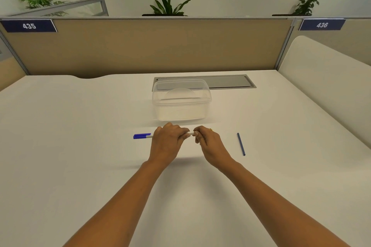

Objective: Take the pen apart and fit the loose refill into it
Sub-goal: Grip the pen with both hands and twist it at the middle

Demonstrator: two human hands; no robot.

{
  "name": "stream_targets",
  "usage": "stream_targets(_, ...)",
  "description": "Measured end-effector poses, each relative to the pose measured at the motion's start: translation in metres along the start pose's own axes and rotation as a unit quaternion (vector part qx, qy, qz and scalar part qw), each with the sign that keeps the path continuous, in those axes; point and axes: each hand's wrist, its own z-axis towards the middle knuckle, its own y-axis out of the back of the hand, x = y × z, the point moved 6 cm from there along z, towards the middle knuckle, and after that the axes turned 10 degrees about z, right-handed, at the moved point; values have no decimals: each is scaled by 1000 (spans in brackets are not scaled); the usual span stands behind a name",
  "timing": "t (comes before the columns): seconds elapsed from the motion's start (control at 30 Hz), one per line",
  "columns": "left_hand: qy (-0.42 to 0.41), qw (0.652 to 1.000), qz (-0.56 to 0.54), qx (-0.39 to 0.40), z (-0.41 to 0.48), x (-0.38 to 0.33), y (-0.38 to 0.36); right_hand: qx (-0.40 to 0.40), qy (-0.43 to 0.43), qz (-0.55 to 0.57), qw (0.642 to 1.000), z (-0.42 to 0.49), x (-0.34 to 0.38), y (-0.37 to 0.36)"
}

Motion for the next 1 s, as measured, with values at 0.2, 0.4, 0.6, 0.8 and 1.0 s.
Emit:
stream_targets(0.2,19,1000,16,18,-1,2,-4,-17,-33,18,999,3,0,-3)
stream_targets(0.4,30,998,29,36,-3,4,-6,-9,-66,36,997,3,-1,-5)
stream_targets(0.6,30,997,38,52,-2,2,-7,-20,-71,60,996,3,-3,-1)
stream_targets(0.8,32,997,46,58,0,-1,-8,-40,-73,48,995,2,-3,1)
stream_targets(1.0,35,997,47,56,0,-2,-8,-59,-86,64,992,3,-5,3)
